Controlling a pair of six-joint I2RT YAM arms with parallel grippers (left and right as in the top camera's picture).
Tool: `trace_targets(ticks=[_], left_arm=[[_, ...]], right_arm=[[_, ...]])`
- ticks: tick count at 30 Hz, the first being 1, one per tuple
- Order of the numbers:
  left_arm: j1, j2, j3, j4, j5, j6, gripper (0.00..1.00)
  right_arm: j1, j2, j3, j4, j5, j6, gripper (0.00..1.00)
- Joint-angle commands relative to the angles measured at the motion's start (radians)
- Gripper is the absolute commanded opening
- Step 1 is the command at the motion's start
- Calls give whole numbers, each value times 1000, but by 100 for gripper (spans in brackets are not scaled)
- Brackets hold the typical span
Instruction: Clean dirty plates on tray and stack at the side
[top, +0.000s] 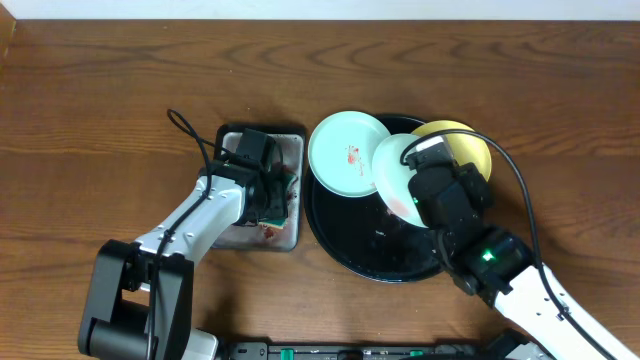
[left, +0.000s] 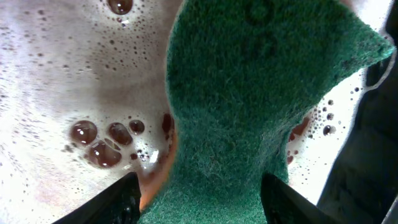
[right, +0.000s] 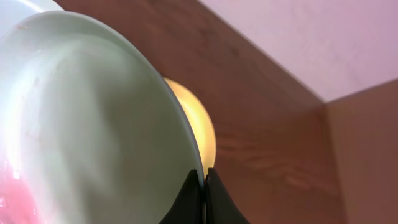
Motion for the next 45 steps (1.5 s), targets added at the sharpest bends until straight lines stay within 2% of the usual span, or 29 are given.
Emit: trace_targets(ticks=[1,4,6,8,10,14,15,24,25,28,30,39,45], left_arm=[[6,10,-24,-7,-19,5,63],[6,10,-25,-5,-20,5,62],[6,10,-25,-8,-20,6,55],[6,10,-25,-9,-20,6,41],[6,10,-25,-13,-19,6,36],[6,10,-25,-24,-19,6,11],[6,10,-25,-27,-19,6,8],[9,-30,34,-31,-20,29,7],[9,-43,45,-30,-20,29,7],[9,-70,53,-31,-20,29,53],[9,-66,52,-50,-20,28,63],[9,-56,-43,-52,-9,-11,67],[9,-56,-101,-17,3,-18,67]], right_arm=[[41,-8,18,28,110,-81,1],[55,-8,18,42,138,-84,1],[57,-8,18,43,138,-83,1],[57,-8,18,43,138,-83,1],[57,-8,18,43,138,-83,1],[57,-8,18,43,138,-83,1],[57,-8,18,43,138,-83,1],[57,-8,18,43,137,-83,1],[57,-8,18,43,137,-83,1],[57,-8,18,43,137,-83,1],[57,-8,18,43,137,-83,1],[57,-8,18,43,134,-83,1],[57,-8,18,43,134,-83,1]])
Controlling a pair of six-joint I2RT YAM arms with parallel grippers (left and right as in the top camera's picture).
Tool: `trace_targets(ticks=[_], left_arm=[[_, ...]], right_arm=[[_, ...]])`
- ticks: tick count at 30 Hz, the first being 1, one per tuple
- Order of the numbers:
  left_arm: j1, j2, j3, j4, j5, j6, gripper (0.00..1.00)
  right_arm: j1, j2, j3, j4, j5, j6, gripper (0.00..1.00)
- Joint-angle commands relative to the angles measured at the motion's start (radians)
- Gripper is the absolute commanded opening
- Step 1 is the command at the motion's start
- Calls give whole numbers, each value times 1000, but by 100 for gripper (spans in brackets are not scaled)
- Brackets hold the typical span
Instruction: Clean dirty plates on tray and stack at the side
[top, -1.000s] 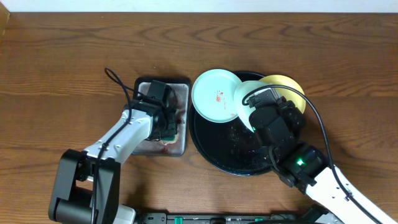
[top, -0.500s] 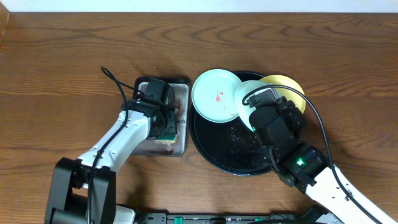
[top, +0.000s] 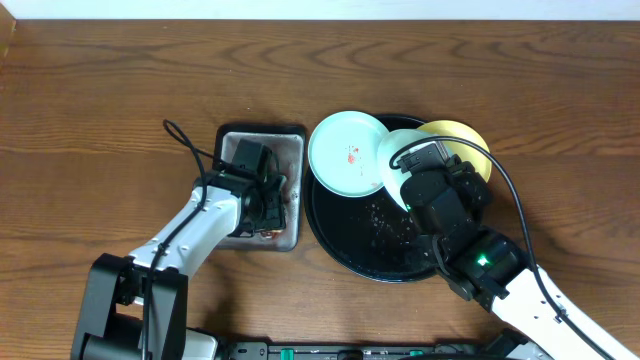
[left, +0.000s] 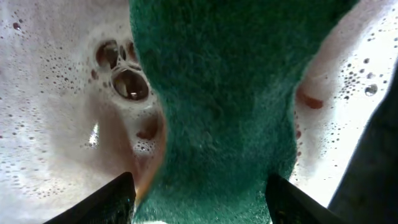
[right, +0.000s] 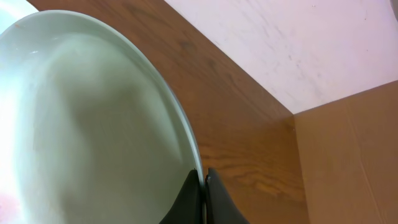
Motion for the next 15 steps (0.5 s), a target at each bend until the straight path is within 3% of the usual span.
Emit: trace_targets(ticks=[1,3,4,5,6,14,15], left_arm=[[4,1,-40,11,-2,-14,58],[4,1,-42,14,-3,-13,36],[4,1,-42,16,-3,-13,19],[4,1,-42,23,-3,-13,9],[4,1,-41,29,-3,-13,7],[5,-10,9,2,-30,44,8],[5,-14,22,-10,-42,45,30]], right_arm=[[11,-8,18,3,21,-5,1],[11,-8,18,3,21,-5,1],[11,-8,18,3,21,-5,1],[11,-8,18,3,21,-5,1],[11,-8,18,3,21,-5,1],[11,-8,18,2,22,-5,1],[11,-8,18,2,21,-4,1]])
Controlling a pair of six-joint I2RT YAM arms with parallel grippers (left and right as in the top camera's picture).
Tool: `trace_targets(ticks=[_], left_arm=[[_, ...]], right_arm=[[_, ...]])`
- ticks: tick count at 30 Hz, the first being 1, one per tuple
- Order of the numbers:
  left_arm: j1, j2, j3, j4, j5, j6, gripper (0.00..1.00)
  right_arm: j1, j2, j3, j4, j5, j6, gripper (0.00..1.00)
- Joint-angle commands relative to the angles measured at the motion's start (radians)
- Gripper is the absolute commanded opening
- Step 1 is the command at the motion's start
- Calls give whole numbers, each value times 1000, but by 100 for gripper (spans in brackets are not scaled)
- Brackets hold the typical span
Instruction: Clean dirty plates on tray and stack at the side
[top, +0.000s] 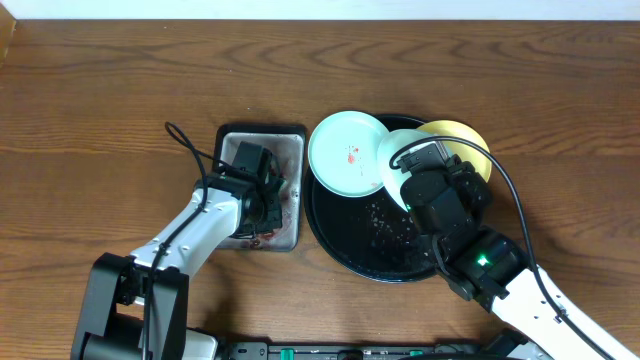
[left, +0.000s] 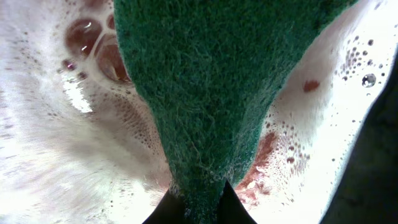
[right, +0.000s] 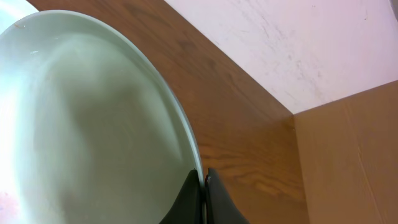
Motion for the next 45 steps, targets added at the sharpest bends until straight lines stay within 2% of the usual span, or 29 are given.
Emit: trace_targets(ticks=[1,2,5,14,26,29,35,45], left_arm=[[6,-18,50,-37,-63,48,47],[6,-23,63,-44,-63,59,57],[6,-32,95,-46,-63,66,64],[6,-34,107,41,-63,65,64],[6,16,80,44,-62,45,64],[6,19,80,47,-61,43,64],[6,19,80,48,-61,43,62],[6,65,80,48,-61,42,60]], right_arm=[[11,-8,18,3,21,-4,1],[11,-8,18,3,21,-4,1],[11,-8,18,3,21,-4,1],[11,-8,18,3,21,0,1],[11,-8,18,4,21,-11,1],[11,-8,18,24,49,-76,1],[18,-8,18,114,122,-309,1],[28,-8,18,124,118,-254,1]])
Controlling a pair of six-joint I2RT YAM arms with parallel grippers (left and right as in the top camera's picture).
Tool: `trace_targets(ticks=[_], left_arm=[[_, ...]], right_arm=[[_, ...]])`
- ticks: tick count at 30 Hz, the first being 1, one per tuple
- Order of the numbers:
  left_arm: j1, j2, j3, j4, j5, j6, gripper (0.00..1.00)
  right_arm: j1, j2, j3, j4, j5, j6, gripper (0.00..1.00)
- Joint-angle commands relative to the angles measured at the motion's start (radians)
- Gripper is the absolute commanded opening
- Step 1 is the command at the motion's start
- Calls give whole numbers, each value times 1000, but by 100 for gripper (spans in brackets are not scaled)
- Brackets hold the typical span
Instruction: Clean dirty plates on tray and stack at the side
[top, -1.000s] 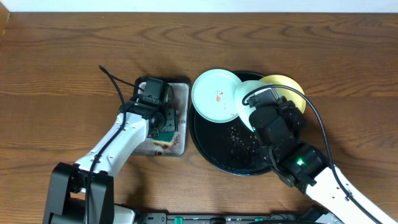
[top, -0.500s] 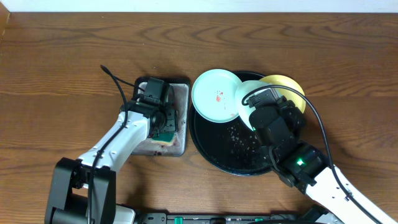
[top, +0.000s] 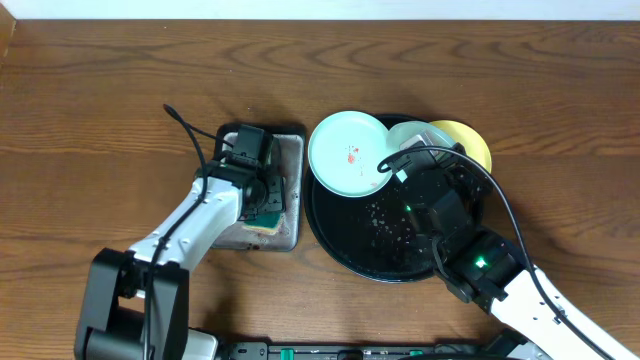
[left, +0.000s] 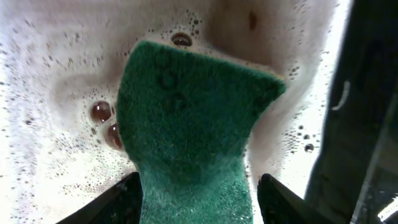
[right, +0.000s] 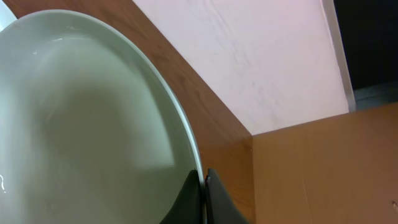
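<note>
In the small square tub of pink-stained foam (top: 292, 150), a green sponge (left: 193, 118) lies between the fingers of my left gripper (left: 199, 182). Those fingers stand apart on either side of it, open. The overhead view shows the left gripper (top: 264, 200) low in the tub. My right gripper (right: 204, 180) is shut on the rim of a pale green plate (right: 93, 124), held tilted over the back of the black round tray (top: 365, 250). A second pale green plate (top: 345, 150) with a red stain leans on the tray's far left rim.
A yellow plate (top: 468, 145) lies at the tray's far right edge, partly behind the held plate (top: 410, 135). Crumbs speckle the tray floor (top: 385, 222). Brown wooden table (top: 100, 100) lies all around; a pale wall (right: 249, 56) rises beyond it.
My left gripper was pinched shut on the sponge in the foam; now its fingers are apart and the sponge is spread wide. The right gripper's plate is tilted further back.
At first my left fingers stood apart round the sponge in the soapy tub while the right gripper held a stained plate over the tray. The plate then stood higher. The left gripper was shut on the sponge, and now is open again.
</note>
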Motion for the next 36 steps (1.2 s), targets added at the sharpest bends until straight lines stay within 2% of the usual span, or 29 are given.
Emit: trace_targets(ticks=[1,4,7,10,11,20,26,30,36], left_arm=[[4,47,-4,-2,-14,-5,60],[4,68,-3,-1,-15,-5,51],[4,75,-3,3,-15,-4,33],[4,74,-3,13,-15,-4,9],[4,74,-3,13,-15,-4,8],[4,74,-3,12,-15,-5,7],[4,74,-3,9,-14,-4,8],[4,74,-3,10,-14,-4,8],[4,74,-3,9,-14,-5,8]], right_arm=[[8,-8,17,3,24,13,1],[7,-6,17,1,17,60,1],[-5,-6,16,-7,-30,156,1],[-35,-6,16,-29,-106,280,1],[-50,-6,16,-38,-133,320,1],[-265,-6,16,-117,-306,635,1],[-583,-8,16,-122,-709,898,1],[-813,-4,16,-126,-934,934,1],[-1073,21,16,-153,-1053,972,1]])
